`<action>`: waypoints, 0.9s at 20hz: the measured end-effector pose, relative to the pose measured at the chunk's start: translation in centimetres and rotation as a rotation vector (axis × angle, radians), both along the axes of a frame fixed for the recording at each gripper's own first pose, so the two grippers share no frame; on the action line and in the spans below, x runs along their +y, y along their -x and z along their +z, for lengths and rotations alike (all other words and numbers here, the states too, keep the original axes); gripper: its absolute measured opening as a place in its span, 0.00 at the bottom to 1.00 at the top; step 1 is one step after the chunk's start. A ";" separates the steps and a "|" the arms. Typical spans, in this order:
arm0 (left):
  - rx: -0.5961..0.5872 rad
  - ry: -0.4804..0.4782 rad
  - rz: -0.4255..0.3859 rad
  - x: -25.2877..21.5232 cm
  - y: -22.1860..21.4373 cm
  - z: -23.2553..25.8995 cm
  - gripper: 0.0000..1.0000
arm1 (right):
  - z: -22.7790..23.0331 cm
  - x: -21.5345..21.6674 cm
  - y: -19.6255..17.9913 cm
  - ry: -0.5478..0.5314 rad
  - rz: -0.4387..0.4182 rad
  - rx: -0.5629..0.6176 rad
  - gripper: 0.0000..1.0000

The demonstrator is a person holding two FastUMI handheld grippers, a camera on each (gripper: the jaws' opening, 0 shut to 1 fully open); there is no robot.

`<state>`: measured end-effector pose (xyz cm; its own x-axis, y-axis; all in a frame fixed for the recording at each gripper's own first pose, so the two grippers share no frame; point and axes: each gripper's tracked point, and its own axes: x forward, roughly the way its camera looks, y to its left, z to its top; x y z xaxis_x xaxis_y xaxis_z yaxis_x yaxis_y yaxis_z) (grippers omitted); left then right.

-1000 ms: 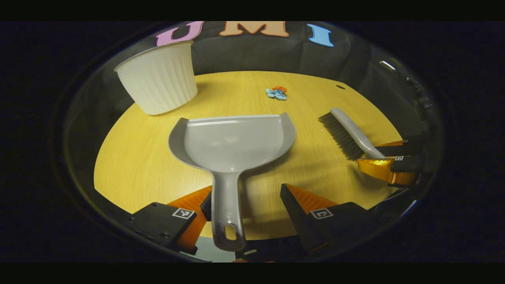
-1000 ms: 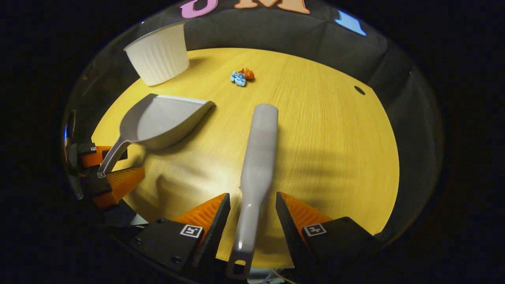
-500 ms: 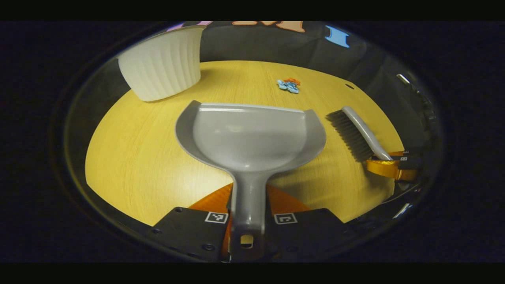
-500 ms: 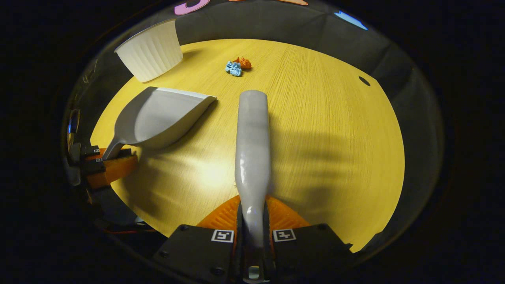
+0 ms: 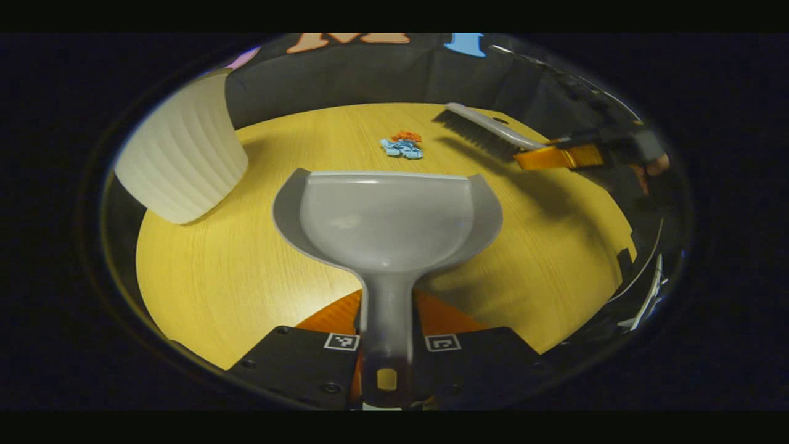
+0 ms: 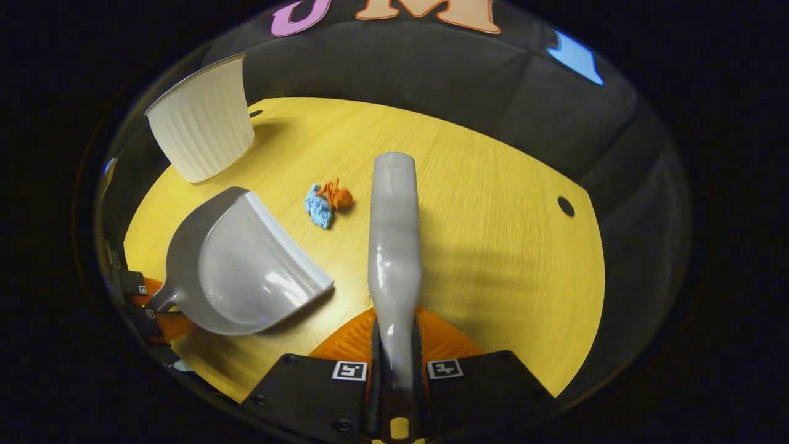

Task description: Pick up the small broom and dustpan from the desktop, sweep the trash into the dustpan with the broom, and then empty the trash into the garbage bin.

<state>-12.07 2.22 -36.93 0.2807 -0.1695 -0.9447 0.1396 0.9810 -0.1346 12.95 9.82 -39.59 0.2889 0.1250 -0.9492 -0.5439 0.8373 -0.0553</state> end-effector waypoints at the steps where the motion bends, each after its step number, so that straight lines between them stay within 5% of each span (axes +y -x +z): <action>1: 0.006 -0.003 -0.011 0.1 -0.1 0.1 0.24 | -0.4 0.7 -1.3 0.018 0.030 0.001 0.21; 6: 0.021 0.006 -0.050 0.3 -0.5 -1.0 0.27 | -1.7 3.8 -1.9 0.092 0.278 0.116 0.21; 12: 0.025 0.020 -0.080 0.4 -0.6 -1.1 0.27 | -1.6 8.7 0.6 0.049 0.607 0.159 0.21; 15: 0.013 0.010 -0.103 0.4 -0.5 -1.1 0.25 | -1.1 10.0 0.6 -0.009 0.690 0.187 0.22; 18: -0.043 -0.017 -0.063 0.7 -0.9 -1.4 0.25 | 0.9 10.6 -0.9 -0.152 0.593 0.075 0.22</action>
